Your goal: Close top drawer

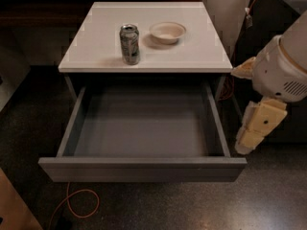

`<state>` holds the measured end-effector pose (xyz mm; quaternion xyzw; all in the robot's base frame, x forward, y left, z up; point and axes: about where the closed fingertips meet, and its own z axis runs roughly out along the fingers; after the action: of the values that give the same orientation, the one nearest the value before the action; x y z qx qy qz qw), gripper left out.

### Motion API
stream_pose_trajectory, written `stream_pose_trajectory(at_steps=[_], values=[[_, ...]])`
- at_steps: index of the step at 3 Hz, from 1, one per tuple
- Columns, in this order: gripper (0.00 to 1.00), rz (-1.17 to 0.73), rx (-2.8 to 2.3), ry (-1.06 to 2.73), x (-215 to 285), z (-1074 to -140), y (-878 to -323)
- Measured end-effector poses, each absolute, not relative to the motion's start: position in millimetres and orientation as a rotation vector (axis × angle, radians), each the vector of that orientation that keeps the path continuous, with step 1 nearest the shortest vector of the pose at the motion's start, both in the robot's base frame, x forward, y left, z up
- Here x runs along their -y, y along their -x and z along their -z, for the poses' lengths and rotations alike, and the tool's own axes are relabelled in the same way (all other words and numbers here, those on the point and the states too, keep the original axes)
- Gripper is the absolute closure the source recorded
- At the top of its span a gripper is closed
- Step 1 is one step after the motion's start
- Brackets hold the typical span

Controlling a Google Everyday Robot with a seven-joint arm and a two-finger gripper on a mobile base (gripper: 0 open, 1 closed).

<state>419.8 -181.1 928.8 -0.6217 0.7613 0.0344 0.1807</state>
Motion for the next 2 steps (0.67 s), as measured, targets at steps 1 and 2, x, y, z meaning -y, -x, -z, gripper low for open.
stream_pose_trajectory(at_steps=[1,2], values=[[0.0,-0.238,-2.097,1.794,158,-885,-403],[0.17,-0.345,-2.036,1.855,135,-851,-388]])
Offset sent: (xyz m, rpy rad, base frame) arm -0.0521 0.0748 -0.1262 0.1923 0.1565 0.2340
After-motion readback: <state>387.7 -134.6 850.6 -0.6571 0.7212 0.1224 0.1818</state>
